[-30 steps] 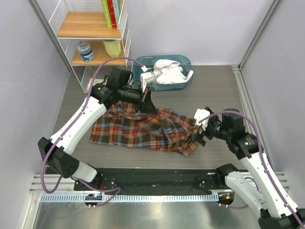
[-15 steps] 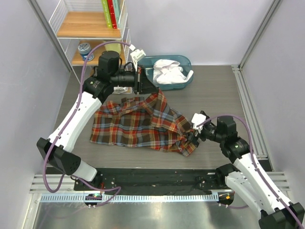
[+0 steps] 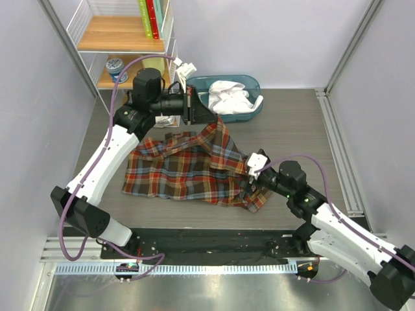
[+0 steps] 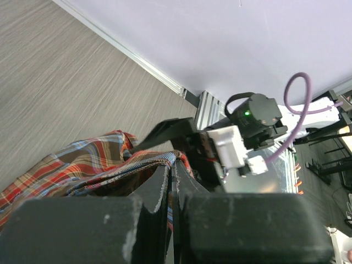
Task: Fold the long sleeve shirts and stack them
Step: Flatten the shirt out
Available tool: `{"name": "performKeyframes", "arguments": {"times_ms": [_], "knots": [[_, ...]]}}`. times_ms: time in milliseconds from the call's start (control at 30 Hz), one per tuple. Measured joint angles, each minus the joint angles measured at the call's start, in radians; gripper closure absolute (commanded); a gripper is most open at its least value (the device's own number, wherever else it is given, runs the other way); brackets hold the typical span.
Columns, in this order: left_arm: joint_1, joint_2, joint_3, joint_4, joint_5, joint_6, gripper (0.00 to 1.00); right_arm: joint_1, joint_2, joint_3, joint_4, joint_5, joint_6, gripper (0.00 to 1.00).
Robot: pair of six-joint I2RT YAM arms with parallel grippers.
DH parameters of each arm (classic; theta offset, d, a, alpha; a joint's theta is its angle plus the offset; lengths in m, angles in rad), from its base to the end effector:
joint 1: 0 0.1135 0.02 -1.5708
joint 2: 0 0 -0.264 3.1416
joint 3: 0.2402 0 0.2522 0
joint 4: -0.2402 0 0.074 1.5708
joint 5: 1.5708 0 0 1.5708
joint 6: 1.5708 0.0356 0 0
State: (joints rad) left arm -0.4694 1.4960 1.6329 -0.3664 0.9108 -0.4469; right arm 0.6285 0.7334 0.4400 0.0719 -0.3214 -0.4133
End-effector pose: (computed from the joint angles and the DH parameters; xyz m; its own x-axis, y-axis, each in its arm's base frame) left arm 0.2799 -0.1735 0.4478 -0.5993 0.0069 -0.8005 0.7811 0.2238 -0.5829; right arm 0.1397 0.1154 0.2531 0.1614 -0.3538 -0.9213 -0.8105 0.4851 -0.3283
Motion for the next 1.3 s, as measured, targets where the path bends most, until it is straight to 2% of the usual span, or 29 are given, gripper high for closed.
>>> {"name": "performKeyframes", "arguments": {"times_ms": [33,67,133,167,233,267,400,500,567,600,667,700,767,800,867,1000,1067,1167,1300], "knots": [[0.000,0.000,-0.002,0.002,0.000,0.000,1.00,0.000,0.021,0.000,0.027,0.027,0.004,0.18],[0.000,0.000,-0.003,0.004,0.001,0.000,1.00,0.000,0.044,0.000,0.043,0.046,0.008,0.36],[0.001,-0.001,-0.008,0.005,0.001,0.000,1.00,0.000,0.088,0.000,0.070,0.083,0.007,0.58],[0.003,-0.002,-0.011,0.006,0.001,0.000,1.00,0.000,0.101,0.000,0.084,0.093,0.008,0.79],[0.007,-0.006,-0.019,0.006,0.002,0.000,1.00,0.000,0.119,0.001,0.113,0.117,0.005,0.94],[0.009,-0.008,-0.021,0.005,0.002,0.000,1.00,0.000,0.126,0.003,0.124,0.129,0.006,0.99],[0.028,-0.029,-0.026,-0.033,0.004,0.035,0.99,-0.007,0.122,0.029,0.126,0.184,0.005,0.99],[0.034,-0.060,-0.024,-0.166,0.004,0.195,0.96,-0.032,0.088,0.102,0.080,0.208,0.005,0.99],[0.017,-0.096,-0.031,-0.320,-0.041,0.401,0.86,-0.069,0.059,0.170,0.043,0.208,0.005,0.99],[-0.016,-0.121,-0.050,-0.387,-0.083,0.505,0.77,-0.094,0.043,0.206,0.026,0.208,0.005,0.99],[-0.124,-0.187,-0.137,-0.484,-0.180,0.673,0.65,-0.134,0.014,0.267,-0.006,0.203,0.005,0.99],[-0.172,-0.211,-0.182,-0.511,-0.214,0.724,0.55,-0.148,0.003,0.290,-0.022,0.198,0.002,0.99],[-0.266,-0.278,-0.323,-0.560,-0.297,0.825,0.48,-0.158,-0.008,0.310,-0.056,0.182,-0.003,0.99],[-0.265,-0.301,-0.381,-0.575,-0.346,0.862,0.44,-0.158,-0.010,0.310,-0.074,0.172,-0.006,0.99],[-0.198,-0.320,-0.454,-0.589,-0.412,0.924,0.44,-0.157,-0.002,0.310,-0.116,0.158,-0.008,0.99],[0.066,-0.276,-0.483,-0.595,-0.477,1.052,0.55,-0.158,0.058,0.310,-0.178,0.143,-0.010,0.99],[0.147,-0.260,-0.495,-0.586,-0.503,1.115,0.53,-0.158,0.114,0.310,-0.199,0.144,-0.010,0.99],[0.177,-0.259,-0.552,-0.567,-0.537,1.193,0.42,-0.158,0.193,0.310,-0.209,0.162,-0.006,0.99],[0.177,-0.235,-0.652,-0.523,-0.594,1.268,0.39,-0.161,0.267,0.310,-0.208,0.201,0.001,0.99]]}}
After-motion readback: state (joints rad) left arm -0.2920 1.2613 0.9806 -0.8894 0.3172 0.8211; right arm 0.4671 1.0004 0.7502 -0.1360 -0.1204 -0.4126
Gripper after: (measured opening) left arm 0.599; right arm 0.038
